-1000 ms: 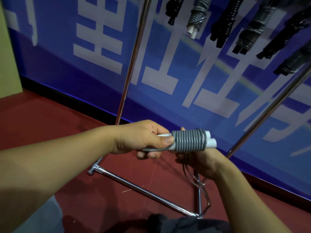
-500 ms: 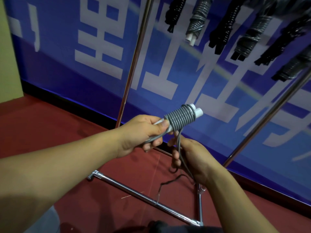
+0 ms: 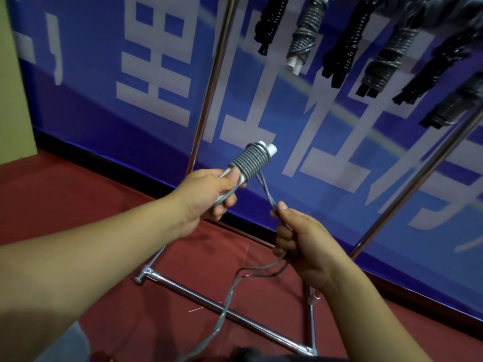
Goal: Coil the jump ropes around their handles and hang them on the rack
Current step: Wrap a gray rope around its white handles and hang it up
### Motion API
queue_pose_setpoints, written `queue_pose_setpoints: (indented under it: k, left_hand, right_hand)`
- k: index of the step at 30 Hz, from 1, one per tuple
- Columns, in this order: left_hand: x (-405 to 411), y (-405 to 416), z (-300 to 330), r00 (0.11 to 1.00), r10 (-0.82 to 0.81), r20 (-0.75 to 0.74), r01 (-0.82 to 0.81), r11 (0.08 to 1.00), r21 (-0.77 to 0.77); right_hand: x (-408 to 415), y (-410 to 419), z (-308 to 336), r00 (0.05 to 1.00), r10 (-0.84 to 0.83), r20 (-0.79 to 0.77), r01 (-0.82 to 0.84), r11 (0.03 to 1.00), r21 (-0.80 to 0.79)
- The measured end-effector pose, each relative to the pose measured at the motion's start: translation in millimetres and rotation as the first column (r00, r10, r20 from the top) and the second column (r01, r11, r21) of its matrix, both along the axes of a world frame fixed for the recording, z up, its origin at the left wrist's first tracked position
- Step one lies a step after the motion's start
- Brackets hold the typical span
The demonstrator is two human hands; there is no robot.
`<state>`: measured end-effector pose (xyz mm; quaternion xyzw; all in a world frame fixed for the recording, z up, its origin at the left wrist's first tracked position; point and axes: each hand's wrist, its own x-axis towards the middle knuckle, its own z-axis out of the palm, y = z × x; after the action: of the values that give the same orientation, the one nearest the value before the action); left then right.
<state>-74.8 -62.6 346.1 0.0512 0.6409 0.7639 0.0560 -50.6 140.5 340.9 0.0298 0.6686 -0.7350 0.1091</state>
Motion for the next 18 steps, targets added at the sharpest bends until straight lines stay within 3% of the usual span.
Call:
queue_pose_setpoints:
  k: [13, 18]
  left_hand:
    - [-1, 4, -2, 0.999, 0.038, -0.016, -0.039, 0.999, -0.029]
    - [0, 4, -2, 1.0, 0.013, -0.021, -0.013, 1.0, -0.023]
  right_hand:
    - [-3, 17, -4, 0.991, -0.088, -0.101, 0.102, 0.985, 0.142]
    - [-8, 23, -10, 0.996, -0.081, -0.044, 0.089, 0.97, 0.226]
